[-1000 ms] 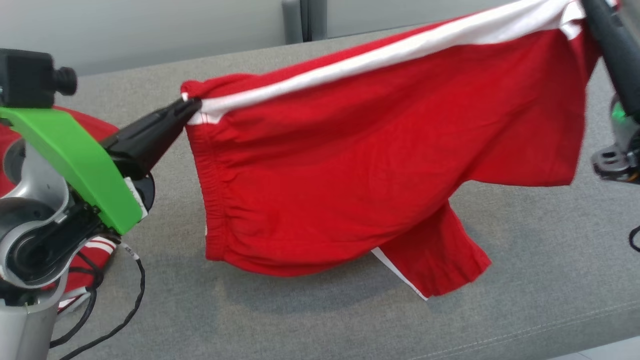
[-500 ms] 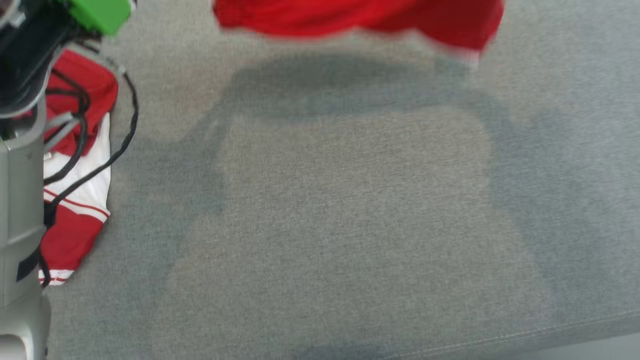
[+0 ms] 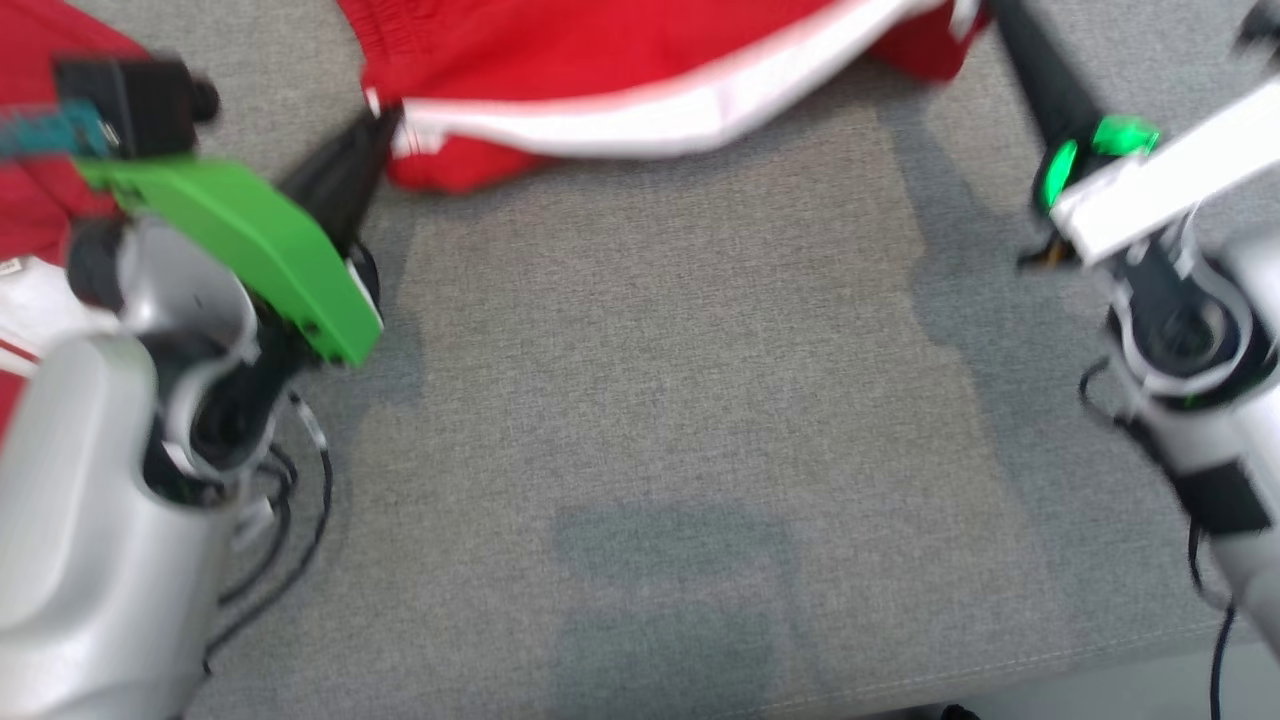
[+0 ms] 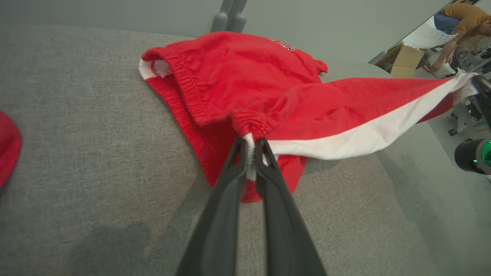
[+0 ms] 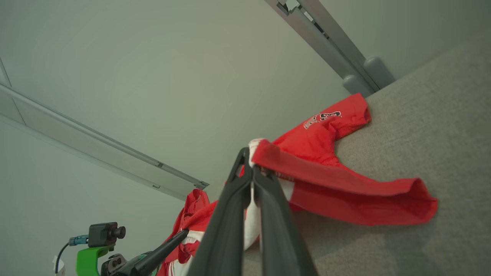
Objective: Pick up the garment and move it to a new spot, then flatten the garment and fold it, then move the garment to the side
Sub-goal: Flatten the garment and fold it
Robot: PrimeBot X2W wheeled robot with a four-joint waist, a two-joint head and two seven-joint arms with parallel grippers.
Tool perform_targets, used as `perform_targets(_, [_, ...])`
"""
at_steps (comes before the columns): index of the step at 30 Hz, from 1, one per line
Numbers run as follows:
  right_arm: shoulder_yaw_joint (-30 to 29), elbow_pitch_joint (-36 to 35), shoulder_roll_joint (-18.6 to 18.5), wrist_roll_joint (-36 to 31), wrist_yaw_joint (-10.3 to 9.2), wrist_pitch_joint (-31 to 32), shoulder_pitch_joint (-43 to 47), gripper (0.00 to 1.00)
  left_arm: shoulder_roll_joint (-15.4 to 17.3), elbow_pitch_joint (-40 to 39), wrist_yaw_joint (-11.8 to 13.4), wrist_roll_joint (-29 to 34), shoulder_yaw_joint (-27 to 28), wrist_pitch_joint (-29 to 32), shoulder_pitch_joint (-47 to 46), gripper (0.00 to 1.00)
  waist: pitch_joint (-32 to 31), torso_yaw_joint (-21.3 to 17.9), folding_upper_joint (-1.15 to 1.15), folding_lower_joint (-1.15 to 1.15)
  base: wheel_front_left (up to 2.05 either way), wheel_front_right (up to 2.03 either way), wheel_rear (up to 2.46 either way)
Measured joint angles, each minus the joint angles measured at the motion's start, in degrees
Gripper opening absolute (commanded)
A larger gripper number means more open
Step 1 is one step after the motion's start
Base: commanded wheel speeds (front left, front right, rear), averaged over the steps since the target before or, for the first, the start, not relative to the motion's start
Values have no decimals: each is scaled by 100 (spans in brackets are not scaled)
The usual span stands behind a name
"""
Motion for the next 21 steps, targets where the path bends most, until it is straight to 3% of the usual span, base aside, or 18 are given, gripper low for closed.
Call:
perform_targets(6, [255,487,-7,52,359,-127,1032,0,-183,314,-179,-8,-7,-642,884,0,-189,-70,0,0,0,0,0])
perform_targets(14, [376,653,-88,97,478,-176,1469,0,-352,600,-308,-14,21,-1263,1484,0,-567,-100,0,0,0,0,0])
perform_targets(21, [499,526,-426,102,527,-115,1846,0,-344,653,-454,-7,-14,-1661,2147,0,-992,-139,0,0,0,0,0])
